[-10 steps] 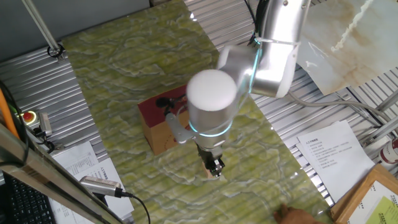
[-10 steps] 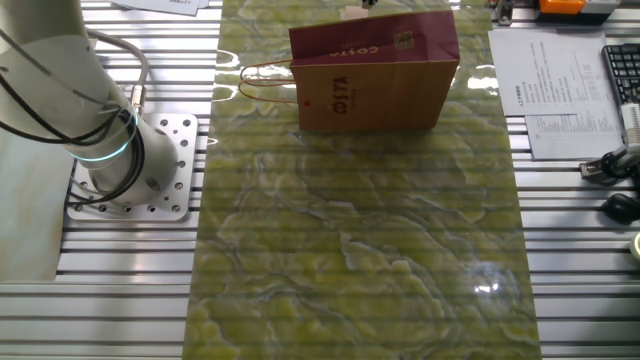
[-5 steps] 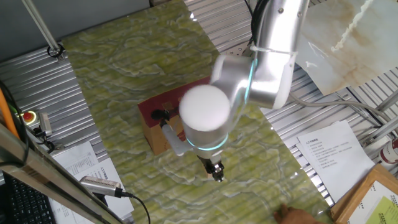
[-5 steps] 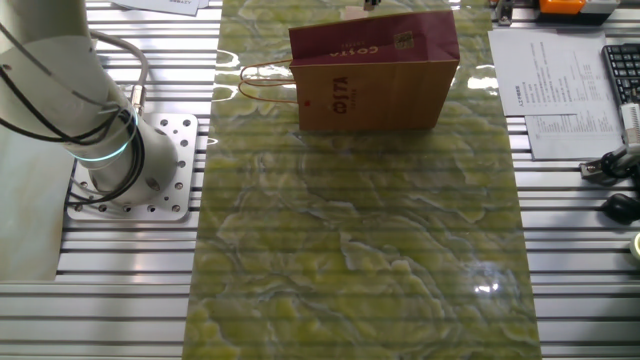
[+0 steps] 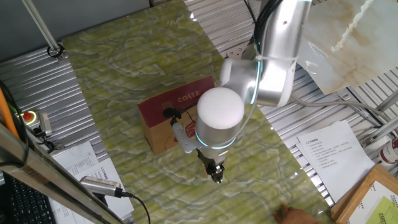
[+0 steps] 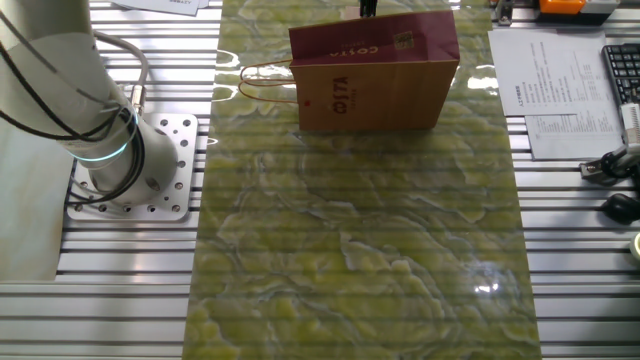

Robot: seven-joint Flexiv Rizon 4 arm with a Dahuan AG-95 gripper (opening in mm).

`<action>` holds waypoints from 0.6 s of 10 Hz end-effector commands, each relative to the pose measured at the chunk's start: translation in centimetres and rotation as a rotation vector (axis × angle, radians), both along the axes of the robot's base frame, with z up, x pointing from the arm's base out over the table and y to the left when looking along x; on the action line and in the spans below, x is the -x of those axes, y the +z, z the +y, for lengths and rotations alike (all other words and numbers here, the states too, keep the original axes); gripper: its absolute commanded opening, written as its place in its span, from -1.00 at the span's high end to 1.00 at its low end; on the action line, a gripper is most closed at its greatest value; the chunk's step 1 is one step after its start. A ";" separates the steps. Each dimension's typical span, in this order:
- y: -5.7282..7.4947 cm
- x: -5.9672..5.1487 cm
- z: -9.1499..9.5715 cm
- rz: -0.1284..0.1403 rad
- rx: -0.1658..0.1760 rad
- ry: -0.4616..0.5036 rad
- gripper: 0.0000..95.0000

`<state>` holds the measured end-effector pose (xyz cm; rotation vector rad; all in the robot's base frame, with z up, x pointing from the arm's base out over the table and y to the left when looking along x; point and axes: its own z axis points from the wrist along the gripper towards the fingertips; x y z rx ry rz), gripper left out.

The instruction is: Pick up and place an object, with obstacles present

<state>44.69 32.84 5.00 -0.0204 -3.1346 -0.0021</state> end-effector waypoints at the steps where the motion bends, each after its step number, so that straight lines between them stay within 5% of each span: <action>1: -0.5 0.0 0.0 0.005 0.011 0.010 -0.60; 6: -1.9 1.2 -0.2 0.012 0.013 0.024 -0.60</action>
